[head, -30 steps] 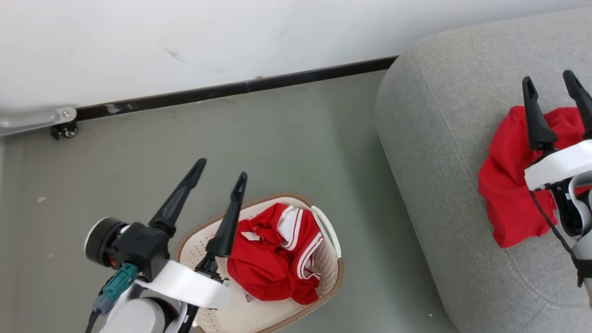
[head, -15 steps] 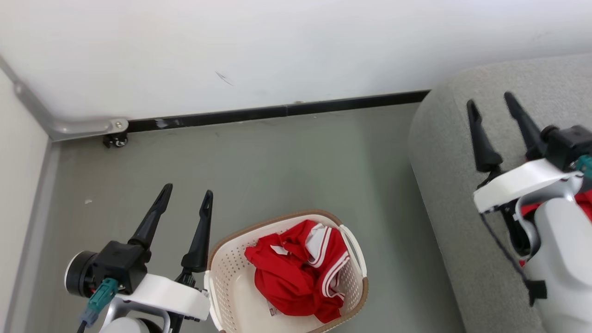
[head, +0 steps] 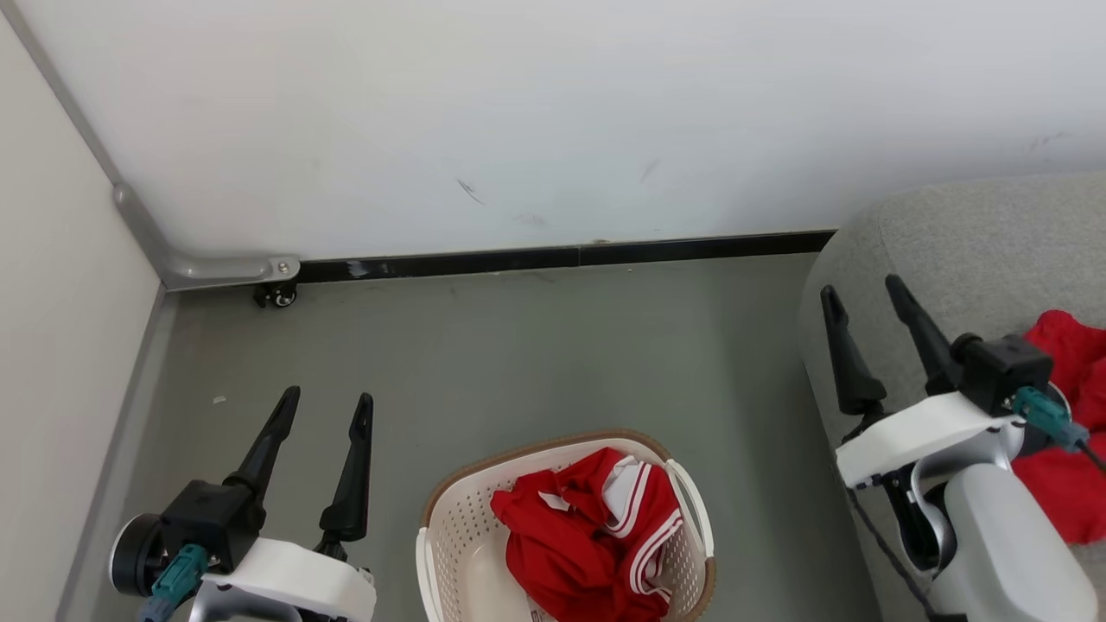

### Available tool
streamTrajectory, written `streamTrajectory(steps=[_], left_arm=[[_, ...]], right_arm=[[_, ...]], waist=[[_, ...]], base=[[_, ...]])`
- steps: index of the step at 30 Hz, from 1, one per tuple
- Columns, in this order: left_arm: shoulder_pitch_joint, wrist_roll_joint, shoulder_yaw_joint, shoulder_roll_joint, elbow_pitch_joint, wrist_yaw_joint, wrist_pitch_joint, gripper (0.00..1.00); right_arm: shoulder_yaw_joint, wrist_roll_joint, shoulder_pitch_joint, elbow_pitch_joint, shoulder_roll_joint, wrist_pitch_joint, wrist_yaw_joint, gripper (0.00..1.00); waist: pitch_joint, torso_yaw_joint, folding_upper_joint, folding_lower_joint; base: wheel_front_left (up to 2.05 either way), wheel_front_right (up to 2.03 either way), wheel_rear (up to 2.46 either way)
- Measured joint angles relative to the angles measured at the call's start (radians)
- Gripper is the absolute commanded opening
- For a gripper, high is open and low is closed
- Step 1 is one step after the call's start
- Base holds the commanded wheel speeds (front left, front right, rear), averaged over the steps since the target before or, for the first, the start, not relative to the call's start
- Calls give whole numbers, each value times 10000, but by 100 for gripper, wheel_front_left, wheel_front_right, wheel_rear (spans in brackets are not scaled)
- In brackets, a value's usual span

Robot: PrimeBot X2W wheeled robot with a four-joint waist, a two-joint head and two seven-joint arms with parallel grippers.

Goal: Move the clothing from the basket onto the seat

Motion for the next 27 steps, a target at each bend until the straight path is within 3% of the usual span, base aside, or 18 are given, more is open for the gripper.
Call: streamTrajectory(steps=[10, 27], left_arm=[[354, -13, 111, -31, 232, 0, -36, 100], [950, 35, 144, -151, 376, 100, -38, 100]], right_arm=[[-186, -433, 1293, -297, 608, 88, 0, 100], [-493, -986, 2901, -1250, 796, 477, 0, 100]], waist=[[-481, 107, 0, 0], [-887, -91, 0, 1]], base=[[0, 0, 0], [0, 0, 0]])
